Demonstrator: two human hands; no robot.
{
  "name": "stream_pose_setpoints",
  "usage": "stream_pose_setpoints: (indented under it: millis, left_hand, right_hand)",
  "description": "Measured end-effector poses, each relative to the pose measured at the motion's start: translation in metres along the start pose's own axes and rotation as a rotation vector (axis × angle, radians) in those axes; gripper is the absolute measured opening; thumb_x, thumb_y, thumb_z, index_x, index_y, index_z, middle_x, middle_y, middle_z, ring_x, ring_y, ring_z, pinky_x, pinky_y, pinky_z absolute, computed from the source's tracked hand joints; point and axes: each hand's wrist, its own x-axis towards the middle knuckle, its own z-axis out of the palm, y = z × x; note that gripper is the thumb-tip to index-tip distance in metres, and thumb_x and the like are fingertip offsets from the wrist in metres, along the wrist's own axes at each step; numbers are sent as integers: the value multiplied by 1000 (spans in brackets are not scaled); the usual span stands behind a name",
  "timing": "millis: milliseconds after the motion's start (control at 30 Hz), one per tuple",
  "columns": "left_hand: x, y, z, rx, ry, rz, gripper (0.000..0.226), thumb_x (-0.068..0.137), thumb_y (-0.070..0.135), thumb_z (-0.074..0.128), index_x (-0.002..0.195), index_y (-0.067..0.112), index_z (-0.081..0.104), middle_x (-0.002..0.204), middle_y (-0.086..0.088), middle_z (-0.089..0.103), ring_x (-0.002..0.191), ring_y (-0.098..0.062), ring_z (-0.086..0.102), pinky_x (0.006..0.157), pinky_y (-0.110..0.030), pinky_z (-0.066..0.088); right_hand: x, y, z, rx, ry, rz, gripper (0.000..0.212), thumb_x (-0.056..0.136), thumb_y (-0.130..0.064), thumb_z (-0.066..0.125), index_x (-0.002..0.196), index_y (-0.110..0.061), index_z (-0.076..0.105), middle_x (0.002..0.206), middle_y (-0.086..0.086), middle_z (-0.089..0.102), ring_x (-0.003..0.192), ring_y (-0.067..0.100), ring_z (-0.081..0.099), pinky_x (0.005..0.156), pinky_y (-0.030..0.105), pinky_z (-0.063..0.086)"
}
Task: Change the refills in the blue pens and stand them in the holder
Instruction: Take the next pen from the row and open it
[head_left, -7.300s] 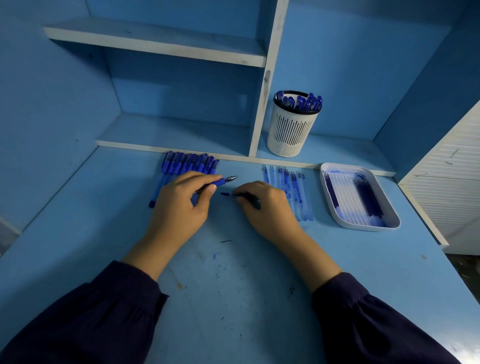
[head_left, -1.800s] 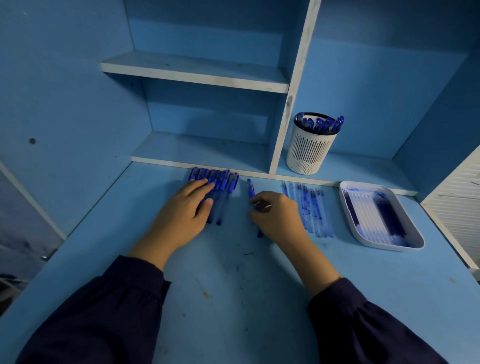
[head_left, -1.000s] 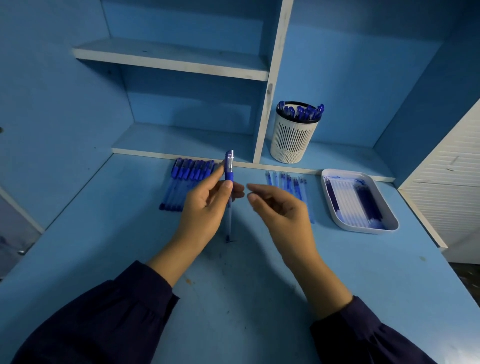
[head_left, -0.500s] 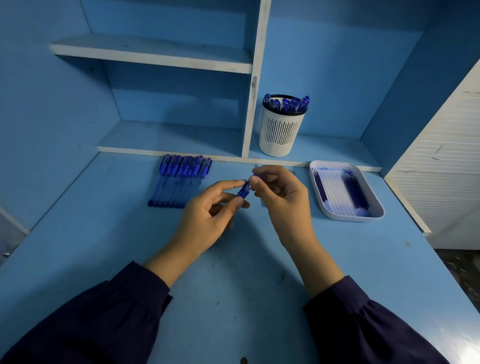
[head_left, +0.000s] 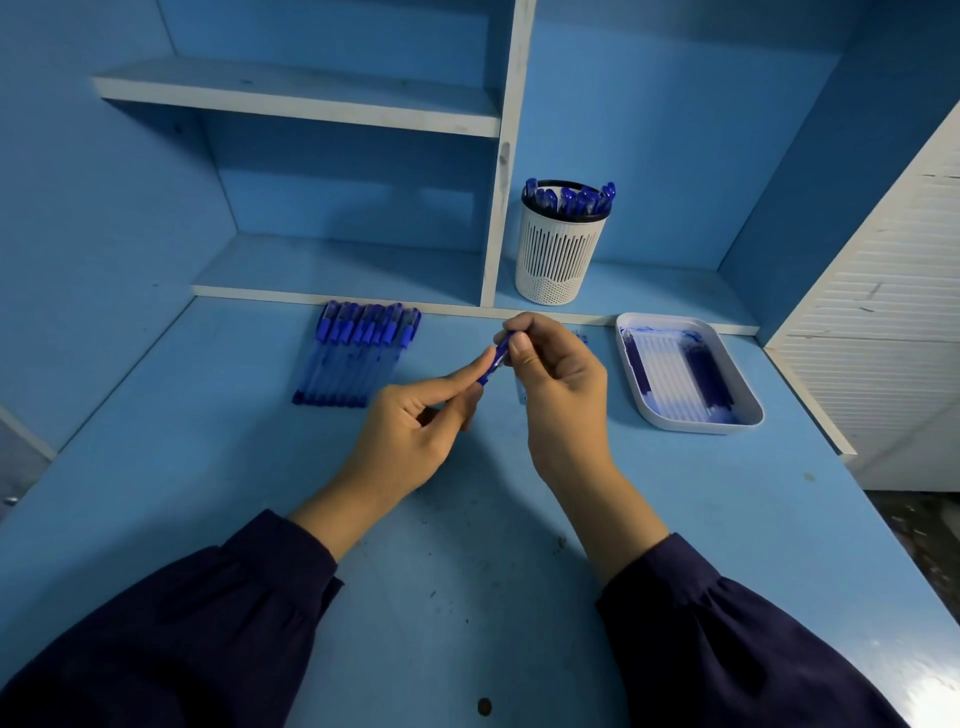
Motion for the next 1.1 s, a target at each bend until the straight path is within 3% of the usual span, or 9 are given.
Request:
stream_pose_setpoints:
  millis: [133, 233, 400, 567, 667, 767, 867, 967, 1100]
  left_hand:
    - [1, -4, -1, -28, -15, -28, 34, 97, 22, 57, 129, 34, 58, 73, -5, 65, 58, -33, 43, 55, -38, 42]
    - [1, -3, -1, -41, -17, -61, 39, 94, 30, 56, 132, 37, 54, 75, 3, 66, 52, -13, 36, 53, -26, 40]
    - [-1, 0, -1, -49, -8, -86, 39, 101, 17, 50, 133, 39, 51, 79, -25, 51, 53, -5, 36, 54, -17, 34]
    - [0, -1, -4, -1, 69, -67, 42, 101, 11, 50, 130, 40, 52, 78, 3, 59, 52, -3, 39, 54, -13, 34]
    - [3, -6, -12, 97, 120, -17, 38, 99, 20, 55, 131, 41, 53, 89, 17, 71, 53, -8, 39, 50, -32, 39]
    - [5, -8, -18, 99, 158, -13, 34, 95, 27, 60, 126, 39, 58, 104, 19, 73, 75, -16, 65, 67, -49, 55]
    - [7, -11, -21, 90, 196, -44, 31, 90, 28, 64, 120, 36, 63, 106, 23, 72, 90, -12, 69, 81, -41, 57]
    - [7, -16, -22, 181, 199, 50, 32, 88, 16, 70, 119, 26, 67, 105, 19, 72, 91, -8, 68, 79, -25, 56]
    - [9, -21, -23, 320, 165, 200, 33, 84, 2, 74, 116, 11, 71, 102, 1, 71, 89, -4, 66, 76, -18, 54]
  right_hand:
    - [5, -2, -1, -2, -14, 9, 13, 94, 2, 55, 98, -5, 65, 85, 3, 65, 79, 13, 58, 80, 24, 50]
    - [10, -6, -2, 0, 0, 19, 11, 92, -2, 60, 100, -5, 66, 86, 5, 66, 80, 14, 61, 81, 23, 51]
    - [16, -9, -8, -31, 67, -11, 13, 95, -7, 57, 103, -8, 68, 86, 5, 68, 82, 16, 63, 80, 24, 52]
    - [20, 5, -17, -332, 30, 43, 15, 92, -6, 61, 103, -9, 71, 82, 4, 71, 77, 10, 66, 77, 21, 52]
    - [16, 13, -18, -639, -97, 48, 13, 87, -11, 68, 99, -13, 74, 82, -4, 71, 75, 2, 64, 77, 16, 50]
    - [10, 19, -15, -843, -244, -9, 11, 85, -13, 70, 96, -12, 73, 88, -2, 71, 79, 6, 63, 75, 10, 47]
    - [7, 26, -14, -985, -341, -112, 12, 83, -13, 72, 95, -9, 73, 90, 4, 68, 77, 12, 58, 73, 8, 44]
    - [6, 21, -14, -901, -267, -67, 15, 86, -14, 69, 100, -10, 73, 88, 2, 69, 73, 5, 57, 70, 3, 41]
    - [6, 5, -13, -505, -125, 115, 16, 94, -22, 59, 94, -11, 71, 77, -1, 71, 70, 8, 65, 73, 27, 55]
